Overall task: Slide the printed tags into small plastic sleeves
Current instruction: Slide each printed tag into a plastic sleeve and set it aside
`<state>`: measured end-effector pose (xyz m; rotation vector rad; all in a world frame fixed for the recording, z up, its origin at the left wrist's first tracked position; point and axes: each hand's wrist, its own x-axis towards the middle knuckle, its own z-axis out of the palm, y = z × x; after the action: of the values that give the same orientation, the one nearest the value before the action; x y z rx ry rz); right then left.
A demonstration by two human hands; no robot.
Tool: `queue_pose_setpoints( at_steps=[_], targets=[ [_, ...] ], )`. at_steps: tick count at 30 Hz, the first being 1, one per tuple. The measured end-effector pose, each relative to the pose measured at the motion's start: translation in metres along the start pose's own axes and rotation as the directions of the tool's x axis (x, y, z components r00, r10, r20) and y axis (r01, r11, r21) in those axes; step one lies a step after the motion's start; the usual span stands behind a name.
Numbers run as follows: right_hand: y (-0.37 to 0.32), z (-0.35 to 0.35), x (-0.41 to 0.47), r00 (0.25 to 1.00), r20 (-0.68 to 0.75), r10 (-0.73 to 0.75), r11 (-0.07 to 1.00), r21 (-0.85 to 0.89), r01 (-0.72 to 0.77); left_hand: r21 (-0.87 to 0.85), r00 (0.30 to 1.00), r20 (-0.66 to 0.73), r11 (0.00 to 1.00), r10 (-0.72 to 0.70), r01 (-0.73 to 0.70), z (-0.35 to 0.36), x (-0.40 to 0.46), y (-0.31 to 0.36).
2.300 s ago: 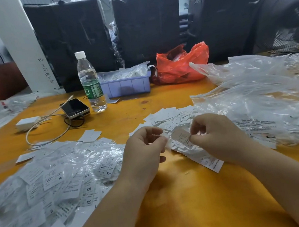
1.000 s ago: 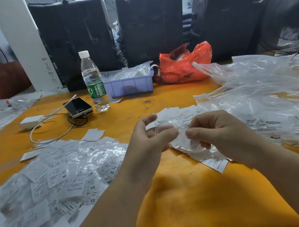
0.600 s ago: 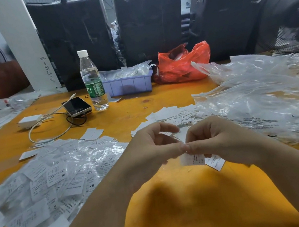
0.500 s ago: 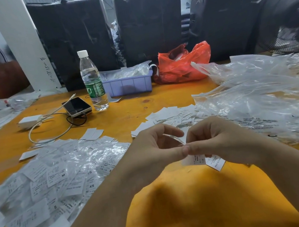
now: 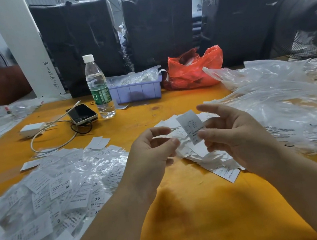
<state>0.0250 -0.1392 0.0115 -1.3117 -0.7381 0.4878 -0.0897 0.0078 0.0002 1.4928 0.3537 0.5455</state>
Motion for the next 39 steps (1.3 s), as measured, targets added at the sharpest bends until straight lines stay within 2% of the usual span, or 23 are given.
queue_pose_setpoints(
  at_steps=[7, 11, 15, 23, 39],
  targets=[
    [0.004, 0.006, 0.001, 0.99, 0.023, 0.137, 0.98, 0.142, -0.139, -0.087, 1.0, -0.004, 0.996, -0.01, 0.01, 0.011, -0.006, -0.008],
    [0.005, 0.004, 0.001, 0.991, -0.006, 0.133, 0.989, 0.066, -0.132, -0.086, 1.0, -0.017, 0.996, 0.023, -0.025, 0.012, -0.007, -0.008],
    [0.003, 0.003, 0.002, 0.993, -0.03, 0.111, 0.993, 0.046, -0.11, -0.115, 1.0, -0.023, 0.993, 0.0, -0.002, 0.011, -0.006, -0.008],
    [-0.002, 0.001, -0.001, 0.999, -0.038, 0.039, 0.994, -0.1, -0.042, -0.179, 0.999, -0.039, 0.984, -0.017, 0.01, 0.011, -0.005, -0.005],
    [-0.001, 0.007, -0.003, 1.0, 0.005, 0.03, 0.986, -0.166, -0.028, -0.104, 0.999, 0.037, 0.995, 0.004, 0.0, 0.013, -0.01, -0.002]
  ],
)
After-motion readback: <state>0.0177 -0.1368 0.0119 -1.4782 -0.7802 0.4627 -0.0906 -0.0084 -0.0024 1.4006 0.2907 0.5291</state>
